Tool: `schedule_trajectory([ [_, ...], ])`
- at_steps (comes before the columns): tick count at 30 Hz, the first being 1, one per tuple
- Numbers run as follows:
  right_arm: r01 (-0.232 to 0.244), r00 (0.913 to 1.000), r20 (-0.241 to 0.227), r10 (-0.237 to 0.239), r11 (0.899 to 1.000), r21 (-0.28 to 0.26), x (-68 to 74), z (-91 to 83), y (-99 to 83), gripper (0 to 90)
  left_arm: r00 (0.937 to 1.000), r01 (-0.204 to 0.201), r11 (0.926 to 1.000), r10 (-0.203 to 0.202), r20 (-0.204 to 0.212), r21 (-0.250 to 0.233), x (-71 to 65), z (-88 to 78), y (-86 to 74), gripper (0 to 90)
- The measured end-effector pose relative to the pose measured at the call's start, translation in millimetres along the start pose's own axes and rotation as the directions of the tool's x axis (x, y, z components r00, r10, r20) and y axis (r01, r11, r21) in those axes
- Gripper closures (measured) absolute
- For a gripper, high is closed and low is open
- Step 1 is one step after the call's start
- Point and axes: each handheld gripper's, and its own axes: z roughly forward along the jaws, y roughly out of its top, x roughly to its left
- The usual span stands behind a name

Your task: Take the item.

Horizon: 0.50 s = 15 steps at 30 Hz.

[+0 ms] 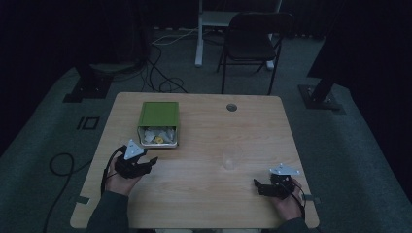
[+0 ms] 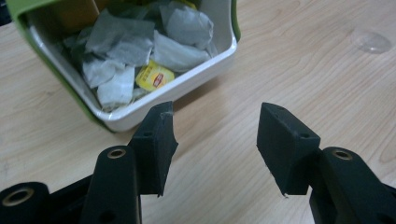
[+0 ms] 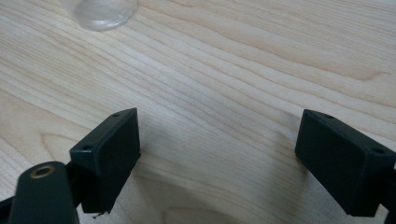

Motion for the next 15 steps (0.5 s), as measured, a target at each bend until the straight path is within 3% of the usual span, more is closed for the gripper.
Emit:
schedule_trajectory([
  [15,0.000,1.0000,0.000,0.000,1.000,0.000,0.0,0.0,0.0,13.7,0.9996,-0.023,0.9997,0.023,0.016,-0.010,-5.4,20.8,23.8,43.5],
])
